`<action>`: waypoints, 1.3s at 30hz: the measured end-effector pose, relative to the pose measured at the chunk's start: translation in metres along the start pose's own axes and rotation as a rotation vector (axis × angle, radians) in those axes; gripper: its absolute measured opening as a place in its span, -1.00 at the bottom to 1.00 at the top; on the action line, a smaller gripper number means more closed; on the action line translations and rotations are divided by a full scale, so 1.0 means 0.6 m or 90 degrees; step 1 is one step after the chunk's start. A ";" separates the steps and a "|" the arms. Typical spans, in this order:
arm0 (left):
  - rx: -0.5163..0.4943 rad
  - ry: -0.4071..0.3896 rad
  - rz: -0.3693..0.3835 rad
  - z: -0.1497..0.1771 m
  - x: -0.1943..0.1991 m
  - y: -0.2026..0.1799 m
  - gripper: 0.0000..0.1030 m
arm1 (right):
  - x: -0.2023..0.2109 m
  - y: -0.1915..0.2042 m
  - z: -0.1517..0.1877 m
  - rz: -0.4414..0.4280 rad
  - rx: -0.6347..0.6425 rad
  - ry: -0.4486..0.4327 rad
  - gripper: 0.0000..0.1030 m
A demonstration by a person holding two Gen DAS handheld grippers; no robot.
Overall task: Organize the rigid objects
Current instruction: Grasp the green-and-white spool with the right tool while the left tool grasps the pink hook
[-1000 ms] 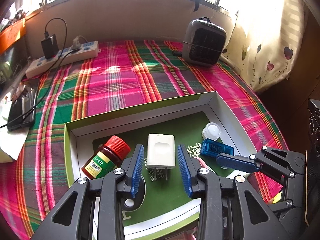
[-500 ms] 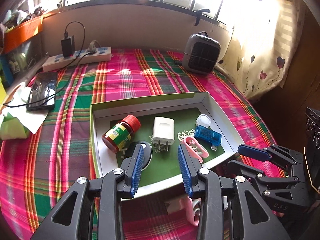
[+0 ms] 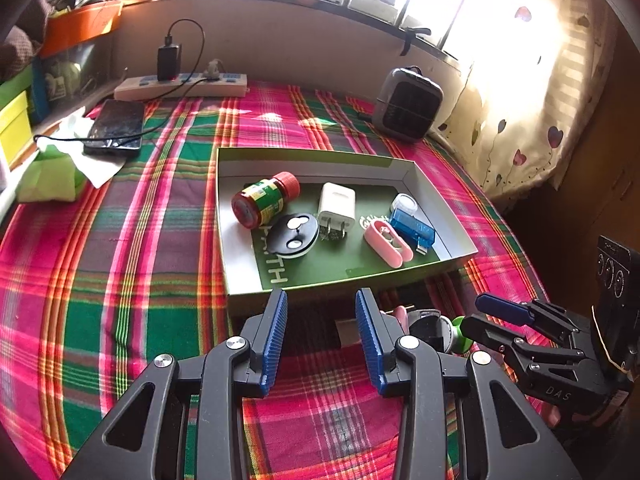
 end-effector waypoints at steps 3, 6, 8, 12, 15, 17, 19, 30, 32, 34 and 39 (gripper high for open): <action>0.007 0.005 0.001 0.015 0.002 0.004 -0.32 | -0.005 0.010 0.009 -0.012 -0.001 0.008 -0.11; 0.012 0.011 0.003 0.027 0.003 0.007 -0.32 | -0.010 0.019 0.016 -0.011 0.002 0.015 -0.10; 0.015 0.013 0.006 0.033 0.003 0.009 -0.32 | -0.013 0.020 0.018 -0.008 0.002 0.015 -0.09; 0.019 0.016 0.012 0.040 0.002 0.010 -0.32 | -0.013 0.015 0.017 0.002 -0.012 0.014 -0.07; 0.019 0.018 0.018 0.043 0.001 0.010 -0.32 | -0.019 0.009 0.019 0.019 -0.021 0.017 -0.07; 0.020 0.019 0.020 0.045 0.001 0.010 -0.32 | -0.021 0.006 0.020 0.025 -0.027 0.018 -0.07; 0.021 0.021 0.022 0.047 0.000 0.010 -0.32 | -0.024 0.004 0.018 0.031 -0.032 0.018 -0.07; 0.014 0.035 0.038 0.052 -0.010 -0.004 -0.32 | -0.040 0.004 0.015 0.093 0.006 0.010 -0.07; 0.010 0.040 0.041 0.052 -0.015 -0.010 -0.32 | -0.040 0.001 0.015 0.100 0.011 0.007 -0.07; 0.007 0.044 0.045 0.053 -0.018 -0.016 -0.32 | -0.039 -0.003 0.014 0.105 0.010 0.002 -0.07; 0.003 0.050 0.050 0.052 -0.025 -0.029 -0.31 | -0.035 -0.016 0.011 0.104 -0.006 -0.003 -0.36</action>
Point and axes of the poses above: each gripper's, at about its wrist camera, not at the fingertips, and x roughly against the way its jaws point, y to its left, z to its underside, the point moved 5 cm from there along -x, roughly the way its jaws point, and after that the axes turned 10 degrees about -x, right-handed, at the moved point
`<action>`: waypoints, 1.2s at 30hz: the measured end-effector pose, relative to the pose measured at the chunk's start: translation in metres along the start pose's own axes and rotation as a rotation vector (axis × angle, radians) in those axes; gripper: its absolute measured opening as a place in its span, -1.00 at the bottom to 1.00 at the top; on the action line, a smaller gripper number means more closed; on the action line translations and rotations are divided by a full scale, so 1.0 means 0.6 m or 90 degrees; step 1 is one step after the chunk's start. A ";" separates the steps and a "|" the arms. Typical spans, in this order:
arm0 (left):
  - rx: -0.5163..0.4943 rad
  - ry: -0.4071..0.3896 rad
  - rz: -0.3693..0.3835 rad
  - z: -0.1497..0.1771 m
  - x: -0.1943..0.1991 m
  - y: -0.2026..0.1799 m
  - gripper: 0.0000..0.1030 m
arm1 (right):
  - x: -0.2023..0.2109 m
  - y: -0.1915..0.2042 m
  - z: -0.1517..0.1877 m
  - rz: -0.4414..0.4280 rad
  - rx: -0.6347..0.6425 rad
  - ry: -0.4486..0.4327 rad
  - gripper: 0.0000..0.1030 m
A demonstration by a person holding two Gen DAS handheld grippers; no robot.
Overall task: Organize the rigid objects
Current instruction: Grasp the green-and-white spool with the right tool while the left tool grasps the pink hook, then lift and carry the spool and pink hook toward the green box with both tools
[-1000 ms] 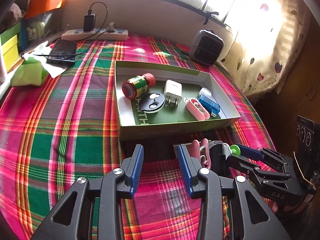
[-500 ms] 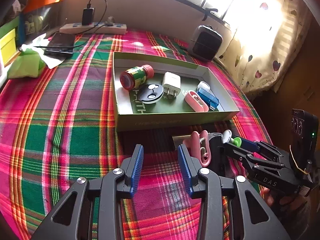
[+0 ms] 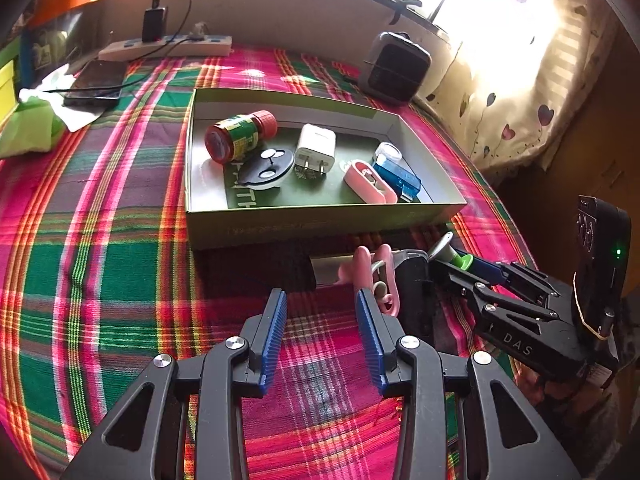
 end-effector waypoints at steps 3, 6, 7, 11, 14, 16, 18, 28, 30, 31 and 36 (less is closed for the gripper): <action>-0.005 0.004 0.000 -0.002 -0.004 -0.008 -0.24 | 0.003 -0.006 0.000 -0.006 -0.012 -0.002 -0.36; -0.008 0.006 0.001 -0.002 -0.007 -0.015 -0.23 | 0.008 -0.017 -0.004 -0.005 -0.030 -0.010 -0.36; -0.008 0.007 0.002 -0.002 -0.007 -0.017 -0.23 | 0.010 -0.024 -0.005 -0.005 -0.039 -0.012 -0.36; -0.017 0.011 -0.009 -0.004 -0.014 -0.027 -0.23 | 0.012 -0.042 -0.004 -0.011 -0.065 -0.010 -0.36; -0.027 0.011 -0.018 -0.006 -0.018 -0.035 -0.21 | 0.016 -0.047 -0.004 -0.014 -0.071 -0.012 -0.36; -0.031 0.014 -0.018 -0.007 -0.022 -0.040 -0.21 | 0.017 -0.050 -0.003 -0.018 -0.073 -0.012 -0.36; -0.037 0.015 -0.022 -0.007 -0.023 -0.047 -0.21 | 0.017 -0.051 -0.004 -0.021 -0.076 -0.012 -0.36; -0.057 0.024 -0.050 -0.009 -0.039 -0.062 -0.21 | 0.019 -0.062 -0.002 -0.037 -0.095 -0.011 -0.36; -0.062 0.022 -0.057 -0.010 -0.040 -0.063 -0.21 | 0.019 -0.064 -0.002 -0.040 -0.098 -0.011 -0.36; -0.064 0.022 -0.060 -0.010 -0.041 -0.063 -0.21 | 0.019 -0.064 -0.002 -0.041 -0.098 -0.011 -0.36; -0.078 0.022 -0.084 -0.011 -0.043 -0.067 -0.21 | 0.019 -0.064 -0.002 -0.043 -0.099 -0.011 -0.36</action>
Point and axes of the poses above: each gripper's, at about its wrist camera, not at the fingertips, and x roughly against the way its jaws point, y to its left, z to its underside, the point moved 5 cm from there along -x, roughly the way its jaws point, and after that the axes turned 10 degrees about -x, right-handed, at the moved point
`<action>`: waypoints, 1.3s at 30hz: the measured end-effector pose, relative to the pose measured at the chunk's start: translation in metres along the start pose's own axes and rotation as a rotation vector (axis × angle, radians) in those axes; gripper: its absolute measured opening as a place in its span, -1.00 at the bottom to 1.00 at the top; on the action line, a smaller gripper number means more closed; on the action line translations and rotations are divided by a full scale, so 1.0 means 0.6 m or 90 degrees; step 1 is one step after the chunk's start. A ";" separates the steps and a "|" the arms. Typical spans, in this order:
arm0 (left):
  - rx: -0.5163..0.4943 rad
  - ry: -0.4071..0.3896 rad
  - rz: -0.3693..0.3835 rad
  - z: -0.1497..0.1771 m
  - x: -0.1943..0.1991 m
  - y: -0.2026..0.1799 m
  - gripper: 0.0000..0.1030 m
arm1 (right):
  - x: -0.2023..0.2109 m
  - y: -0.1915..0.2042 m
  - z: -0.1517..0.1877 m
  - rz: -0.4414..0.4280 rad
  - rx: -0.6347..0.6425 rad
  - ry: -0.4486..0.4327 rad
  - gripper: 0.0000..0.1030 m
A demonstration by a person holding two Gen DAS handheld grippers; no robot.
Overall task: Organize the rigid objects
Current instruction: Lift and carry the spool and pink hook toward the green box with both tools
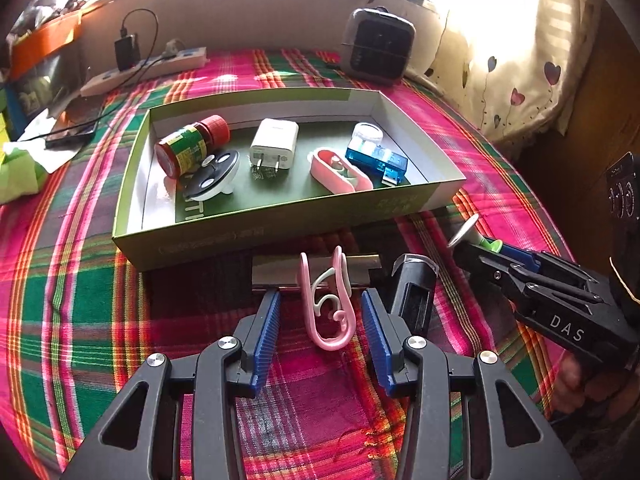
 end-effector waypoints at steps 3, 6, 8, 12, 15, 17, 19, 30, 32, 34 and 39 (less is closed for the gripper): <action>0.000 -0.005 -0.006 0.000 0.000 0.000 -0.21 | 0.000 0.001 0.000 -0.002 -0.001 0.000 -0.36; -0.003 -0.007 -0.011 0.001 0.000 0.000 -0.21 | 0.000 0.001 0.000 -0.002 -0.001 0.000 -0.36; -0.006 -0.008 -0.014 0.001 0.000 -0.001 -0.22 | 0.000 0.001 0.000 -0.002 -0.001 0.000 -0.36; -0.001 -0.009 -0.021 0.003 0.002 0.002 -0.35 | 0.000 0.000 0.000 -0.002 -0.001 0.000 -0.36; 0.000 -0.011 -0.024 0.004 0.003 0.005 -0.43 | 0.000 0.000 0.000 -0.002 -0.001 0.000 -0.36; 0.000 -0.012 -0.030 0.004 0.003 0.007 -0.51 | 0.000 0.000 0.000 -0.002 -0.001 0.000 -0.36; 0.001 -0.012 -0.032 0.004 0.004 0.009 -0.55 | 0.000 0.001 0.000 -0.001 -0.001 0.000 -0.36; 0.005 -0.017 -0.030 0.007 0.008 0.010 -0.56 | 0.000 0.000 0.000 0.001 0.001 -0.001 -0.36; 0.006 -0.017 -0.030 0.007 0.008 0.009 -0.56 | 0.000 0.001 0.000 0.002 0.001 -0.001 -0.36; 0.006 -0.020 -0.029 0.008 0.010 0.009 -0.56 | 0.000 0.001 0.000 0.002 0.003 -0.001 -0.36; 0.007 -0.027 -0.030 0.006 0.018 0.009 -0.56 | 0.004 0.006 0.001 0.000 0.014 -0.008 -0.36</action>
Point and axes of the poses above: each gripper's, at about its wrist camera, not at the fingertips, and x roughly against the way its jaws point, y to its left, z to its underside, the point moved 5 cm from there along -x, roughly the way its jaws point, and after that the axes turned 10 degrees about -x, right-handed, at the moved point
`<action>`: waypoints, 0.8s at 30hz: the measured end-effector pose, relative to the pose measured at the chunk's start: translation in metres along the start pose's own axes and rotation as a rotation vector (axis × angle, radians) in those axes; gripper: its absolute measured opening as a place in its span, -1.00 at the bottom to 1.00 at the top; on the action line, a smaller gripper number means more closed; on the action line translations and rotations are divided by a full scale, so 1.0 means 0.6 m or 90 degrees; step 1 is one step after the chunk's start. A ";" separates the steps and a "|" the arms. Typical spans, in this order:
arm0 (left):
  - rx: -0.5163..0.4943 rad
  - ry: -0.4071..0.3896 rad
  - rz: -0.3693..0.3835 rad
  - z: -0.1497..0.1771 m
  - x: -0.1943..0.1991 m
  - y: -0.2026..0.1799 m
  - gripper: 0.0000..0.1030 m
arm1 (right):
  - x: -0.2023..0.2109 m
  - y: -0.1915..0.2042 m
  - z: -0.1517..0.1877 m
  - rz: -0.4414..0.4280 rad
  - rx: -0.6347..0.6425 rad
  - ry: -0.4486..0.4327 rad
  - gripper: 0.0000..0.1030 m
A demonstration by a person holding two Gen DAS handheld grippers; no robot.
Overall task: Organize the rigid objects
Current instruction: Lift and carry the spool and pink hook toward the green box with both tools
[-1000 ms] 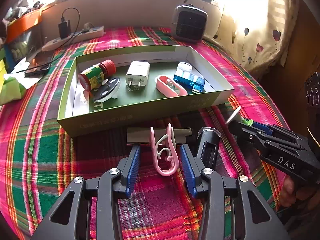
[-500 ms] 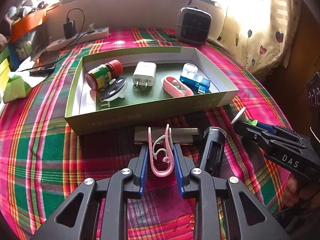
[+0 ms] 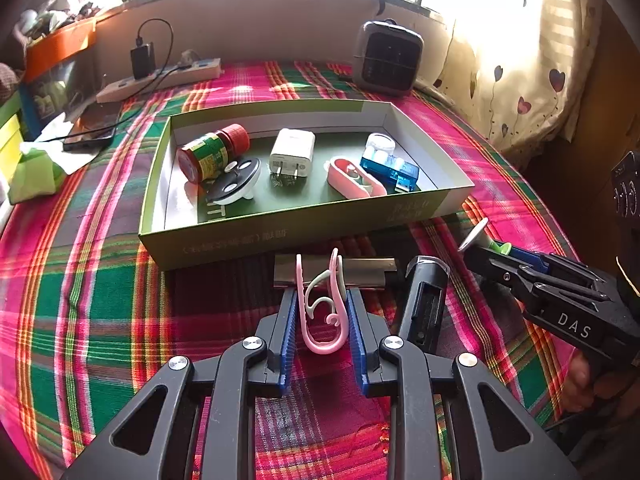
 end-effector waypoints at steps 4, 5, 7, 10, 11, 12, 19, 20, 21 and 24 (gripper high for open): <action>0.000 -0.006 0.001 -0.001 0.007 0.000 -0.56 | 0.003 0.003 0.002 0.000 0.006 -0.002 -0.36; 0.000 -0.007 0.001 -0.001 0.009 0.000 -0.56 | 0.004 0.004 0.003 -0.001 0.006 -0.002 -0.36; 0.000 -0.012 0.001 -0.003 0.014 0.001 -0.56 | 0.007 0.006 0.003 -0.001 0.008 -0.004 -0.36; -0.001 -0.023 0.001 -0.008 0.024 0.002 -0.56 | 0.011 0.011 0.001 -0.003 0.010 -0.006 -0.36; -0.001 -0.025 0.001 -0.010 0.027 0.003 -0.56 | 0.013 0.012 0.000 -0.002 0.012 -0.008 -0.36; -0.001 -0.029 0.001 -0.011 0.030 0.003 -0.56 | 0.015 0.014 -0.001 -0.002 0.013 -0.010 -0.36; 0.000 -0.050 -0.006 -0.027 0.049 0.015 -0.56 | 0.028 0.030 -0.013 -0.003 0.028 -0.024 -0.36; 0.000 -0.053 -0.007 -0.030 0.051 0.017 -0.56 | 0.030 0.032 -0.016 -0.003 0.030 -0.027 -0.36; -0.001 -0.056 -0.008 -0.034 0.054 0.020 -0.56 | 0.032 0.034 -0.019 -0.004 0.032 -0.029 -0.36; -0.003 -0.064 -0.011 -0.044 0.059 0.025 -0.56 | 0.038 0.041 -0.029 -0.004 0.041 -0.036 -0.36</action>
Point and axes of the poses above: each gripper's, at about its wrist camera, not at the fingertips, and x roughly against the way its jaws point, y to its left, z to its underside, the point moved 5 cm from there along -x, roughly the way its jaws point, and after that the axes turned 10 degrees about -x, right-handed, at the moved point
